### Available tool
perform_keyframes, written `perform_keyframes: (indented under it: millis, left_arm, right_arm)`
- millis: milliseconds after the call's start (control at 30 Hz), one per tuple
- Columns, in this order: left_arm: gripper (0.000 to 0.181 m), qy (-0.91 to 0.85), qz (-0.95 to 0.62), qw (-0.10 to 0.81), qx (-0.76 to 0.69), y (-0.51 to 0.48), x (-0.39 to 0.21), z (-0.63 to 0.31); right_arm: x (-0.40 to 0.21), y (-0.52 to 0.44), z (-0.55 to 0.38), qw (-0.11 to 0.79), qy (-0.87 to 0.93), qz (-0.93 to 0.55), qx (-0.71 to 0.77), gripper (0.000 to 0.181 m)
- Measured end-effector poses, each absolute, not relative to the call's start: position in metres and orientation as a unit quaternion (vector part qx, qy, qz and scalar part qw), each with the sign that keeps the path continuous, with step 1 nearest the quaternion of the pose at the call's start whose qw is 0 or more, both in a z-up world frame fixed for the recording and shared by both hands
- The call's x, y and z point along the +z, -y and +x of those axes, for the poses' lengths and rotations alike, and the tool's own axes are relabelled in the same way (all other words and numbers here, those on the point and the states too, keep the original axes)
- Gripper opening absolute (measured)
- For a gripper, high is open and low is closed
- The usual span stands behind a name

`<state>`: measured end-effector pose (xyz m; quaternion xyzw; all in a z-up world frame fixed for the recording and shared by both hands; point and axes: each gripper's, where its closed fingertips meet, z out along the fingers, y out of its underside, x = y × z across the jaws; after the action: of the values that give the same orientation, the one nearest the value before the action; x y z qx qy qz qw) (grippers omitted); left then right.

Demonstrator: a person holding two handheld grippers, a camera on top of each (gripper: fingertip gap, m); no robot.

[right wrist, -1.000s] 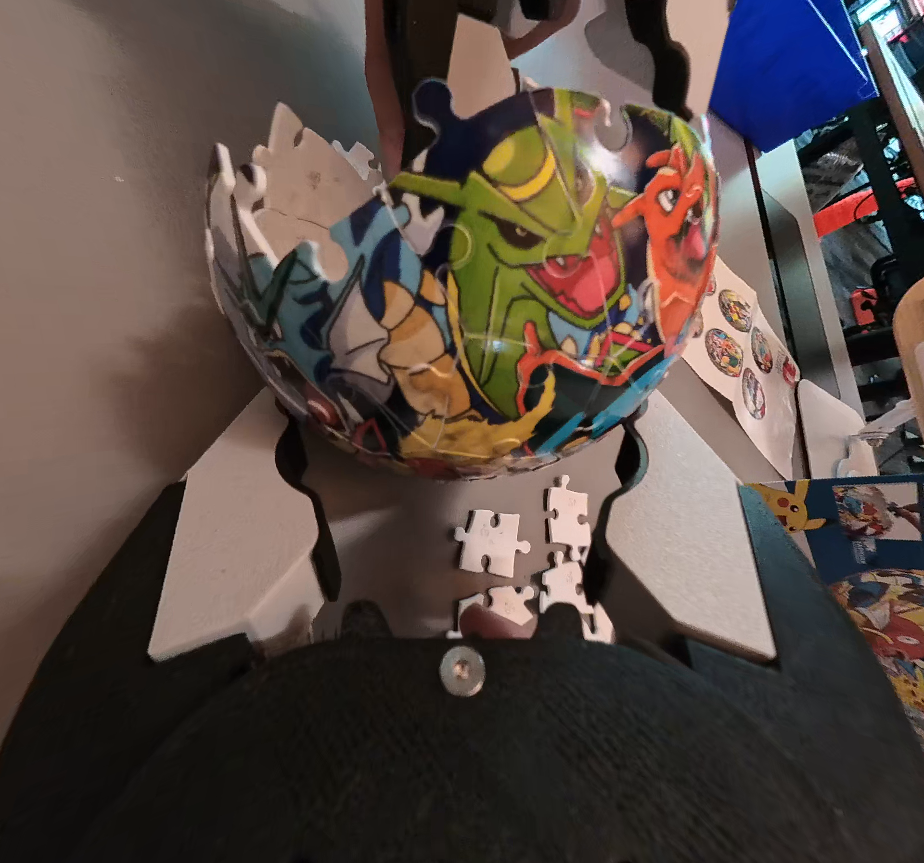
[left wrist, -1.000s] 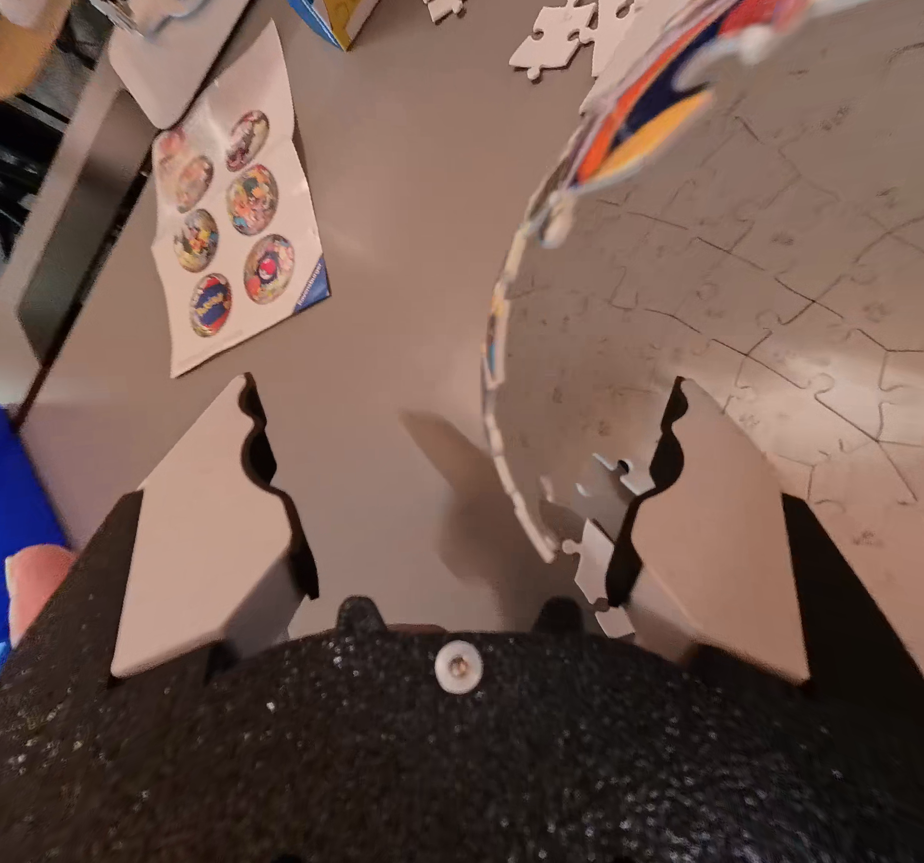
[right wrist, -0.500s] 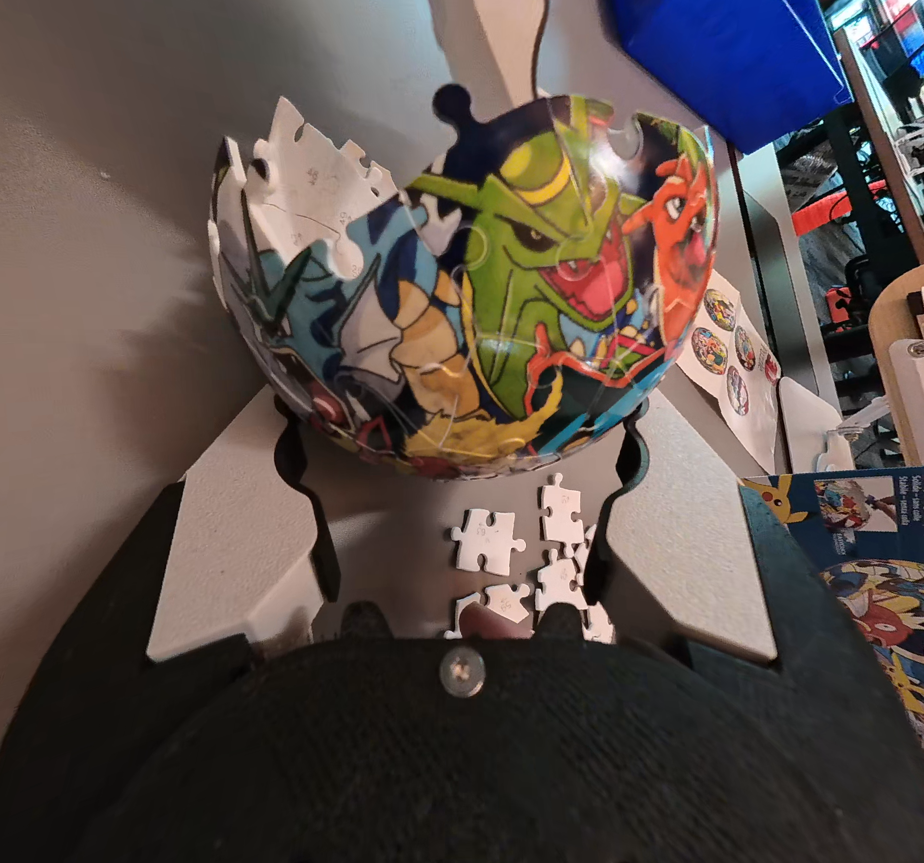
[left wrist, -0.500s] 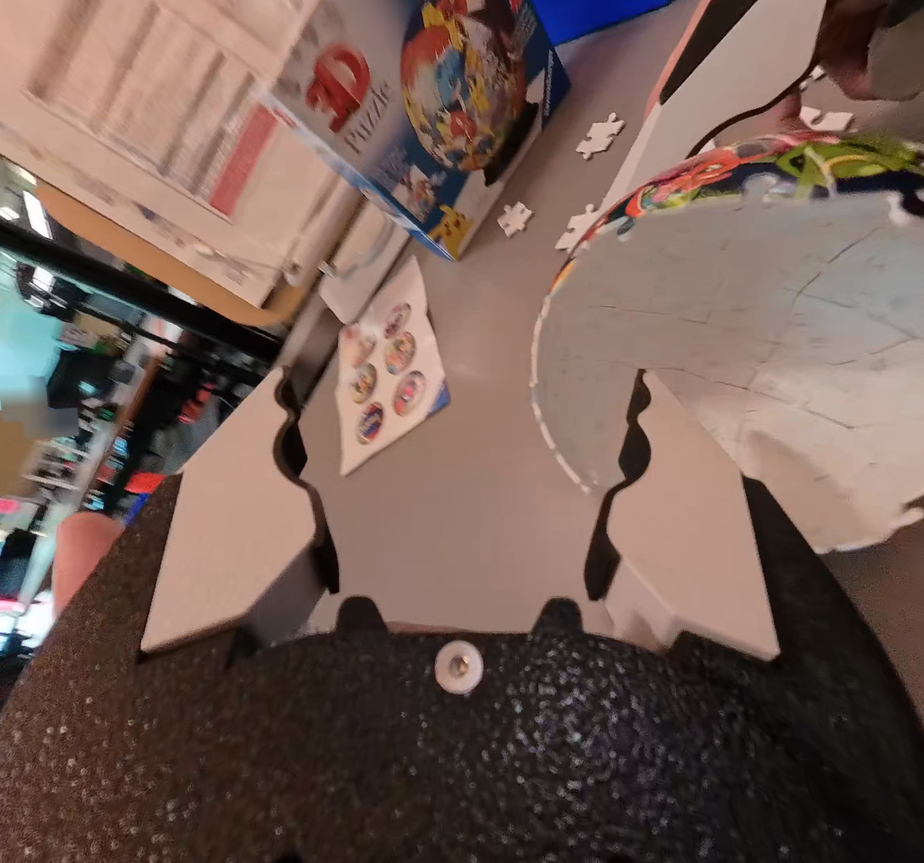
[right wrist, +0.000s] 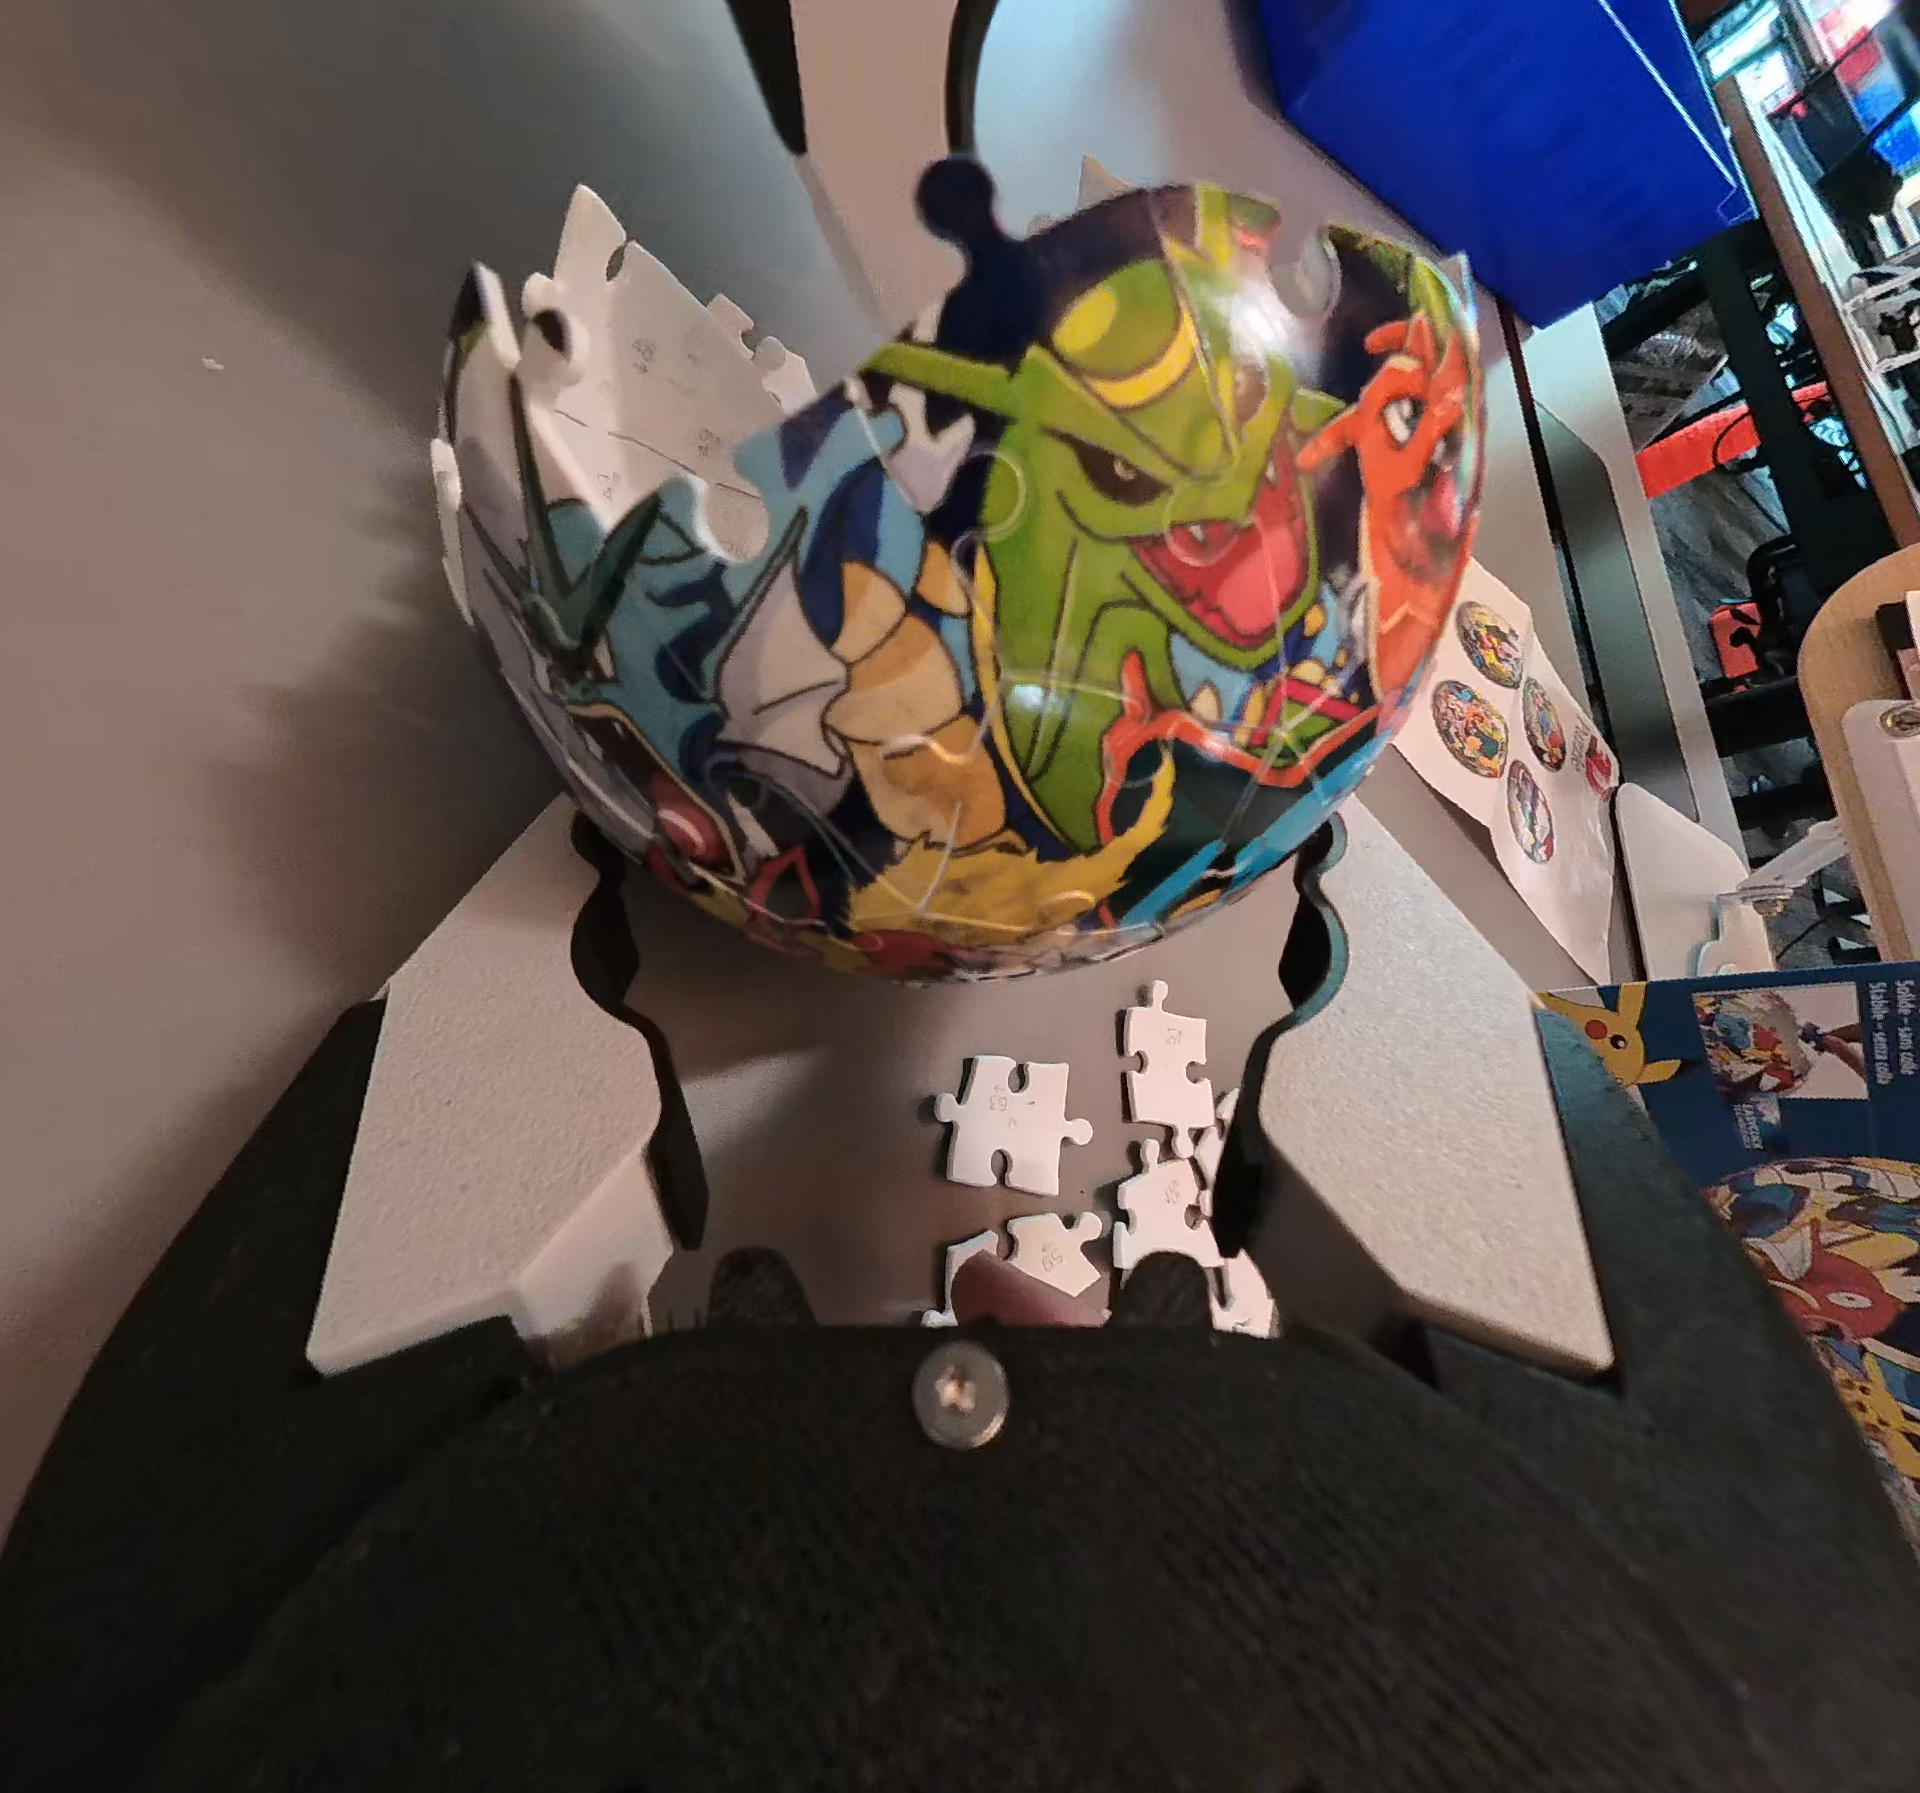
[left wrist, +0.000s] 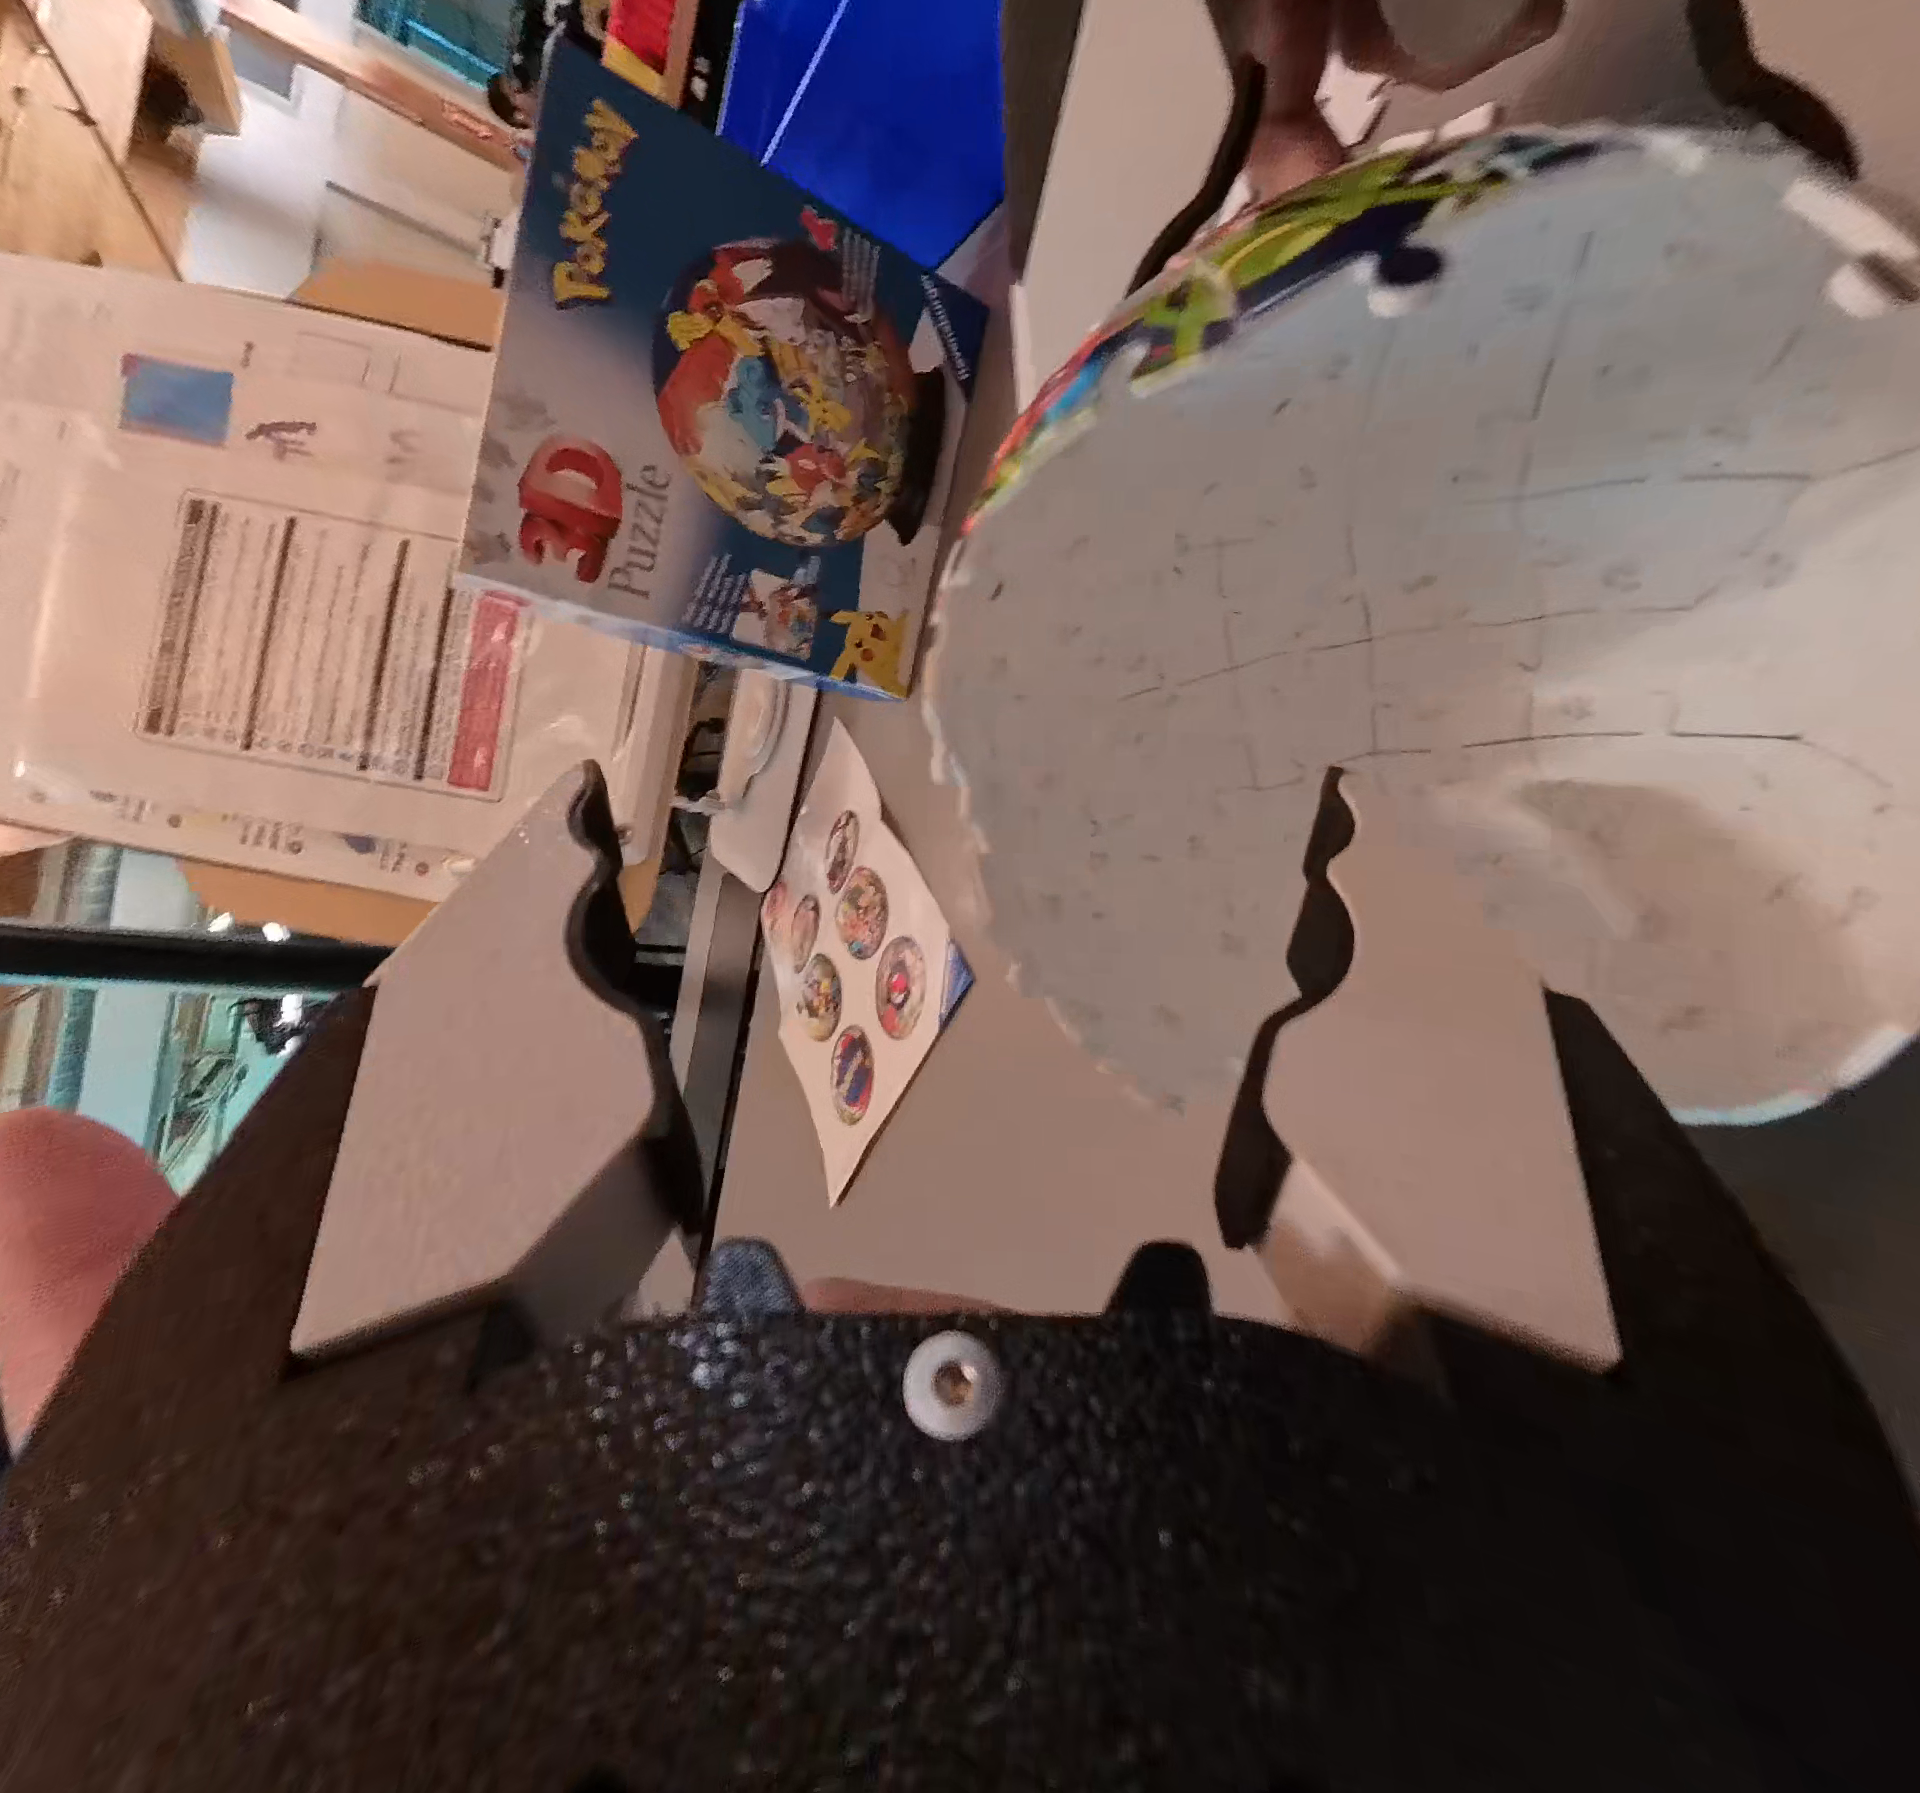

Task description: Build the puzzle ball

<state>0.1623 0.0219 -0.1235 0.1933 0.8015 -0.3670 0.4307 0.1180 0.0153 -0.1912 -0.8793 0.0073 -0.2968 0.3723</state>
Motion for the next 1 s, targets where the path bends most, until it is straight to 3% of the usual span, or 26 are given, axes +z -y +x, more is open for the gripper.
perform_keyframes:
  millis: [333,500,633,767,833,1000]
  left_arm:
    - [0.133,-0.766,0.297,0.48,-0.307,0.003,-0.135,0.155]
    - [0.137,-0.753,0.312,0.498,-0.294,0.005,-0.113,0.157]
    - [0.136,-0.796,0.285,0.416,-0.335,0.007,-0.109,0.152]
    - [0.132,-0.819,0.274,0.396,-0.314,0.002,-0.112,0.157]
    - [0.123,-0.853,0.213,0.355,-0.319,-0.008,-0.114,0.161]
    - [0.121,-0.908,-0.031,0.215,-0.358,-0.05,-0.126,0.172]
  right_arm:
    - [-0.191,-0.015,0.117,0.364,0.0,-0.881,-0.304,0.126]
    - [-0.189,-0.011,0.118,0.348,0.006,-0.884,-0.313,0.125]
    - [-0.186,-0.013,0.117,0.353,0.01,-0.881,-0.315,0.125]
    - [-0.186,-0.014,0.117,0.354,0.008,-0.879,-0.32,0.127]
    - [-0.186,-0.015,0.116,0.36,0.004,-0.876,-0.321,0.127]
    - [-0.186,-0.017,0.115,0.364,0.001,-0.873,-0.325,0.128]
